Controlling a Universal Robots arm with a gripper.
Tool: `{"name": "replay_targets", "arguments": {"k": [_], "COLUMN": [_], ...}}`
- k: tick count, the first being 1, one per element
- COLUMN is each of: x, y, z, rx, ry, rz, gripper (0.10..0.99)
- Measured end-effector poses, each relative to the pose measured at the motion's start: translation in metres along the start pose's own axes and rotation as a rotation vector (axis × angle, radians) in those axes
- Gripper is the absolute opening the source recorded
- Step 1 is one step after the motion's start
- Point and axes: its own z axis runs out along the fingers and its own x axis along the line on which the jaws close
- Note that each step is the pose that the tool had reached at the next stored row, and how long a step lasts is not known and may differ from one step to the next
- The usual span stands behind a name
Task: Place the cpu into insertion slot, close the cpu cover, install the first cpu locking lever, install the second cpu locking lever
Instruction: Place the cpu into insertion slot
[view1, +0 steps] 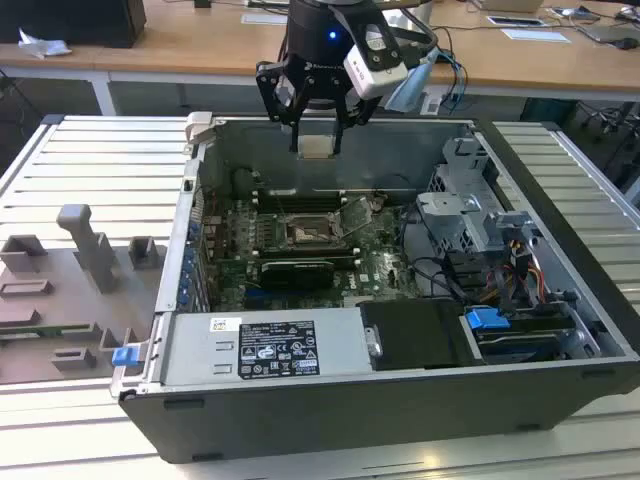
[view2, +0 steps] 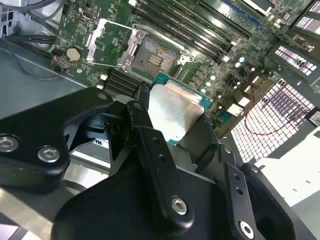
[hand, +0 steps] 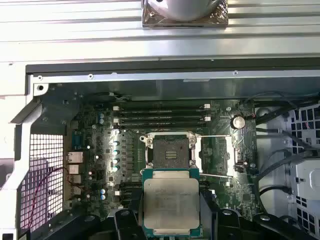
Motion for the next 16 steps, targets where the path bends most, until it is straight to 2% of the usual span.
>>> {"name": "replay_targets", "arguments": {"k": [16], "x": [0.0000], "y": [0.0000], "z": [0.0003], "rx": [-0.001], "ry": [-0.0058], "rz": [0.065], "gripper": [0.541]}}
